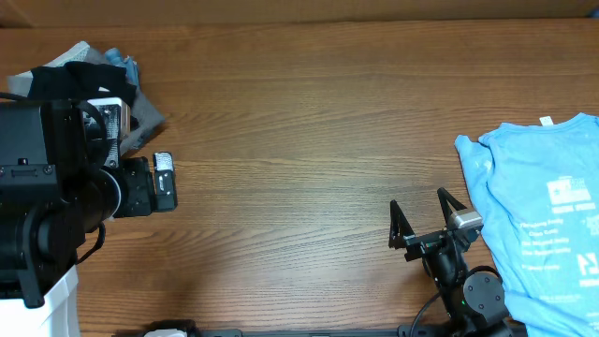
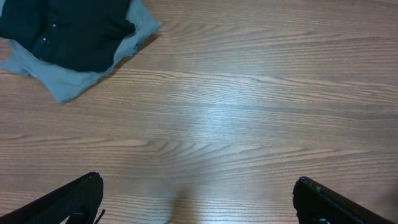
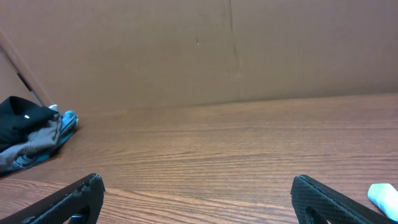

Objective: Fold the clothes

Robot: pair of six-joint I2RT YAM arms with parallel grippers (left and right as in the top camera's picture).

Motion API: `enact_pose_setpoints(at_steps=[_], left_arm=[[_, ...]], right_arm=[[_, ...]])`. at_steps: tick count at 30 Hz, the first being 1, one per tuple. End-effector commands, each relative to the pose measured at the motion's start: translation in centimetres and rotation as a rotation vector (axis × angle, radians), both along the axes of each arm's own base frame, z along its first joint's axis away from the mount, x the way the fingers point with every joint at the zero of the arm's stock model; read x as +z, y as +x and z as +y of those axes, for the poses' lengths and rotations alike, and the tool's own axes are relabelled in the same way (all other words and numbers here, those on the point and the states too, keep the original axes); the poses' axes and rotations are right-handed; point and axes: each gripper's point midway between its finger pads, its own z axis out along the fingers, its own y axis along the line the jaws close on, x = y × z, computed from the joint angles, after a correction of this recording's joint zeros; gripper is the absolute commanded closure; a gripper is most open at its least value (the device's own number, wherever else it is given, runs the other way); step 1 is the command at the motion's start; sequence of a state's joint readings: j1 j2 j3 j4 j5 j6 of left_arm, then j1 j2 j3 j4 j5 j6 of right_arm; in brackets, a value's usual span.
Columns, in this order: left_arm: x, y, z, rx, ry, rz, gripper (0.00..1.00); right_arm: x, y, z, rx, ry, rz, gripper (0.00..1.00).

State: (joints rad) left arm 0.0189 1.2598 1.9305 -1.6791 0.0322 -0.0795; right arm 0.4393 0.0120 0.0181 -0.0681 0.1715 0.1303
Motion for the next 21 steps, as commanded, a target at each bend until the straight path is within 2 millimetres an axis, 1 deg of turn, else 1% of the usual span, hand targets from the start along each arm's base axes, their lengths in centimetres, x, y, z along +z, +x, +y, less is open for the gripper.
enact_pose_setpoints(at_steps=[1, 4, 8, 11, 14, 18, 21], left_arm=[[0.0, 0.1, -0.2, 0.003, -0.003, -0.001, 0.0], [0.0, 0.0, 0.0, 0.0, 0.023, 0.0, 0.0], [0.5, -0.6, 1.3, 0.043, 0.088, -0.024, 0.0], [0.6, -1.4, 1.4, 0.045, 0.09, -0.038, 0.0], [0.2, -2.5, 1.6, 0.05, 0.097, -0.046, 0.0], [0.2, -1.3, 1.7, 0.055, 0.103, -0.169, 0.0], [-0.1, 0.3, 1.7, 0.029, 0.127, -0.284, 0.0]], right_arm=[[-0.2, 0.0, 0.1, 0.004, 0.001, -0.002, 0.0], [-0.2, 0.0, 0.1, 0.003, 0.001, -0.002, 0.0], [-0.2, 0.0, 0.1, 0.004, 0.001, -0.002, 0.0], [-0.2, 0.0, 0.1, 0.004, 0.001, -0.002, 0.0], [-0.2, 0.0, 0.1, 0.004, 0.001, -0.002, 0.0], [-0.2, 0.0, 0.1, 0.004, 0.001, -0.002, 0.0], [-0.2, 0.0, 0.1, 0.004, 0.001, -0.002, 0.0]])
